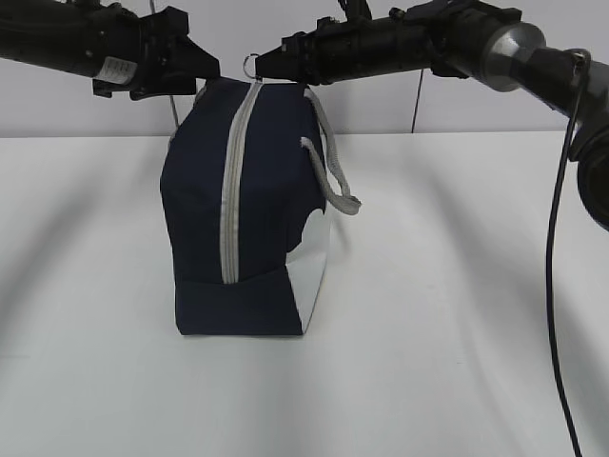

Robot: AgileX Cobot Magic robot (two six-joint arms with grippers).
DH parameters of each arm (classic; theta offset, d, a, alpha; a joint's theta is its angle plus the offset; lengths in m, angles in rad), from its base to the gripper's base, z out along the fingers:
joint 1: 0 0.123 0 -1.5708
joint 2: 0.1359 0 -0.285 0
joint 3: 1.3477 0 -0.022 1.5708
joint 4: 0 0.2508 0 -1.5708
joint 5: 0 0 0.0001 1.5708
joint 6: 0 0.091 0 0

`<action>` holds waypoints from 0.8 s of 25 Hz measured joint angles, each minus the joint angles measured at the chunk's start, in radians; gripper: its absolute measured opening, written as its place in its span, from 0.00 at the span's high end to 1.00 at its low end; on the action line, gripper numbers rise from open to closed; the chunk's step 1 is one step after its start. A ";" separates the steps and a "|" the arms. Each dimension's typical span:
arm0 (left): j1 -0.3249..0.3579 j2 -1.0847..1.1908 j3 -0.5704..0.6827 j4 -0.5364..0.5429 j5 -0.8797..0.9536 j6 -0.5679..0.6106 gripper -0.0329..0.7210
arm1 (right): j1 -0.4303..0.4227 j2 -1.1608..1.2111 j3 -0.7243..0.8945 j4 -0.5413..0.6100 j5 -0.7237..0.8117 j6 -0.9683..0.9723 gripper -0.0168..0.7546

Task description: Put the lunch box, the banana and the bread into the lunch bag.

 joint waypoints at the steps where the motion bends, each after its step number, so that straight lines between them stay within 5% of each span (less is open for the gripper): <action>1: -0.004 0.001 -0.001 0.000 -0.011 0.000 0.48 | 0.000 0.000 0.000 0.000 0.000 0.002 1.00; 12: -0.026 0.019 -0.005 -0.008 -0.028 0.000 0.51 | 0.000 0.000 0.000 0.000 0.000 0.002 1.00; 20: -0.032 0.034 -0.005 -0.040 -0.021 0.000 0.70 | 0.000 0.000 0.000 0.000 0.000 0.002 1.00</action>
